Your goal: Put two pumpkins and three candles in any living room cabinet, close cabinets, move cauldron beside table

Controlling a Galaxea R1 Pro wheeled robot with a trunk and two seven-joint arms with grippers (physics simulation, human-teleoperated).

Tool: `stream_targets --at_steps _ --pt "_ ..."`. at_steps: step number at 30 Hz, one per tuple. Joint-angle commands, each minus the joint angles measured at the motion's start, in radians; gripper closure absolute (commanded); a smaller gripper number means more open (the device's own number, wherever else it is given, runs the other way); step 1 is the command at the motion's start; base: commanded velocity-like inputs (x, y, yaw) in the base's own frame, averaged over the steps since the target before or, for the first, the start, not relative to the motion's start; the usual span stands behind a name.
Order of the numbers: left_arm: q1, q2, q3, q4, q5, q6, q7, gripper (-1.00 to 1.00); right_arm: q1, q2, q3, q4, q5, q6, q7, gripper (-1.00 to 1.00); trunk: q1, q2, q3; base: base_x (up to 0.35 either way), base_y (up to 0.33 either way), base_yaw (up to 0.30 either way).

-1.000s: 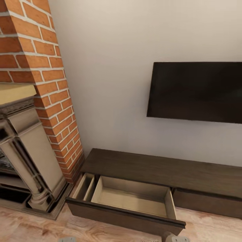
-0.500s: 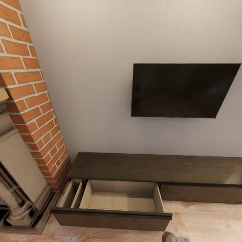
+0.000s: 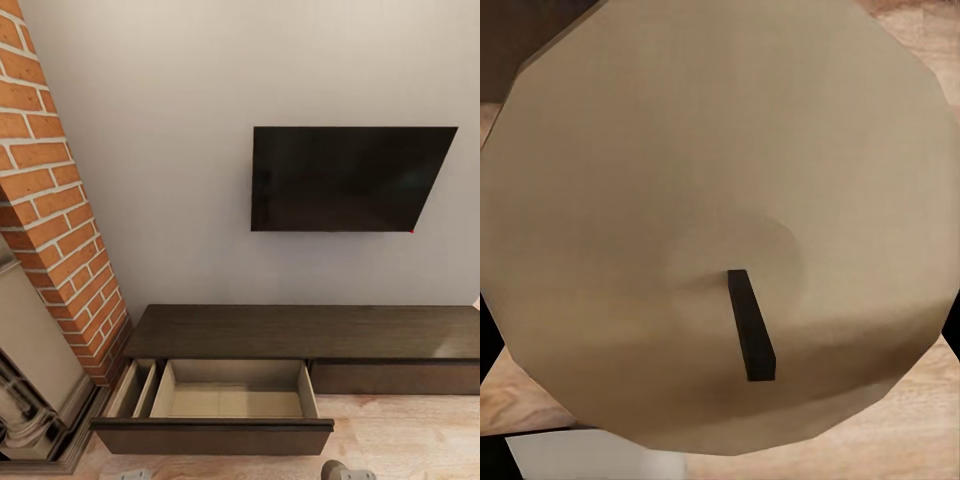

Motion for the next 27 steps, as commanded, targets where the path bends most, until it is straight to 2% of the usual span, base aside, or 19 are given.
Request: stream_targets --at_steps 1,8,27 --pt "0.000 0.000 0.000 0.000 -0.001 0.000 0.001 1.00 0.000 0.000 0.000 0.000 0.000 0.000 0.000 1.00 0.000 0.000 0.000 0.000 0.000 0.000" --pt "0.000 -0.003 0.000 -0.001 0.001 0.001 0.006 1.00 0.000 0.001 0.001 0.000 -0.005 0.001 -0.002 1.00 0.000 0.000 -0.002 0.000 0.000 0.006" --pt "0.003 -0.018 0.002 -0.001 0.002 0.010 -0.002 1.00 0.000 0.016 0.000 0.045 -0.010 0.015 -0.004 1.00 0.000 0.000 -0.031 0.000 0.000 0.075"
